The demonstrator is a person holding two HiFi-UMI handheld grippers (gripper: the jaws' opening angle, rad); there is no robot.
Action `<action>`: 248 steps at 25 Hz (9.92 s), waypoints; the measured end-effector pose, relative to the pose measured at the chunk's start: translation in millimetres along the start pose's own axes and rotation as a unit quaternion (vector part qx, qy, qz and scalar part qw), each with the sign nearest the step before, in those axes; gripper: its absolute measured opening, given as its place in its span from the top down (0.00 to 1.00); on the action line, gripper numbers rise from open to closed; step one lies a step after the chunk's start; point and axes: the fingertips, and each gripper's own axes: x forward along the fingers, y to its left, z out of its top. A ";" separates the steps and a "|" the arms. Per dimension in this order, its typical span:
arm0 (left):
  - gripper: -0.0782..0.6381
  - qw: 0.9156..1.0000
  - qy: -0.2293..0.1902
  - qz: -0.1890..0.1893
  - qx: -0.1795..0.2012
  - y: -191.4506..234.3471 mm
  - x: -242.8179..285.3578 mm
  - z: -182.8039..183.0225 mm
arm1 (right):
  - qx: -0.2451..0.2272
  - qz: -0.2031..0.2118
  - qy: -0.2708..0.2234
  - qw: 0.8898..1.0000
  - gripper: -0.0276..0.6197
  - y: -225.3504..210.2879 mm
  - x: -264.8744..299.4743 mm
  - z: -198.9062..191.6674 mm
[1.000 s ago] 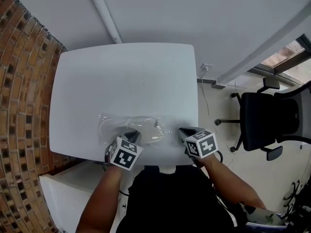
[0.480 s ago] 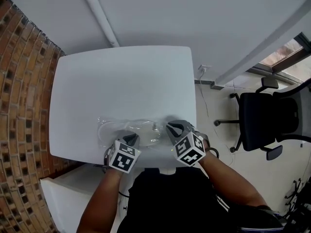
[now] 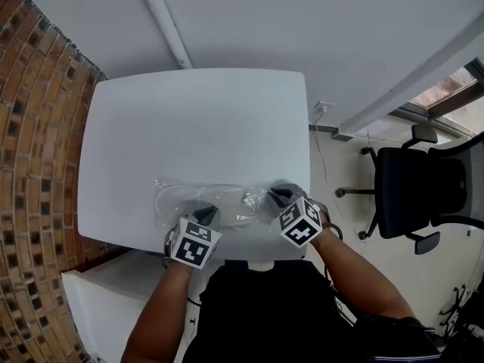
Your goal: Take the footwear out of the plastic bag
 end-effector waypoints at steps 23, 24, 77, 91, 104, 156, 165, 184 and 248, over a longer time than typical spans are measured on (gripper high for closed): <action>0.88 0.991 -0.076 -0.030 -0.108 4.3 -16.1 16.1 | 0.222 0.155 -0.054 0.961 0.88 27.3 -12.0 5.9; 0.88 0.991 -0.080 -0.030 -0.107 3.9 -18.7 18.2 | 0.233 0.162 -0.056 0.957 0.86 26.9 -12.2 6.4; 0.88 0.991 -0.088 -0.026 -0.099 13.2 -15.8 23.6 | 0.479 0.326 -0.155 0.800 0.89 -6.5 -53.7 22.0; 0.88 0.992 -0.083 -0.011 -0.091 20.7 -12.9 30.4 | 0.502 0.308 -0.179 0.788 0.90 -42.6 -82.3 7.2; 0.88 0.994 -0.068 0.008 -0.088 31.9 -8.6 29.8 | 0.497 0.339 -0.240 0.762 0.91 -54.9 -118.8 28.6; 0.72 0.974 -0.136 0.051 -0.172 97.4 -14.0 84.1 | 0.469 0.406 -0.384 0.684 0.91 -44.5 -248.8 37.7; 0.84 0.971 -0.155 0.058 -0.174 85.3 -81.5 58.2 | 0.460 0.446 -0.288 0.712 0.90 14.1 -181.8 57.7; 0.88 0.969 -0.148 0.016 -0.199 18.8 -119.3 -26.9 | 0.358 0.175 -0.060 0.915 0.87 19.9 -56.8 -2.5; 0.88 0.947 -0.258 0.030 -0.189 -190.6 -238.9 -60.3 | 0.189 0.103 -0.272 0.938 0.96 186.8 -293.0 -0.8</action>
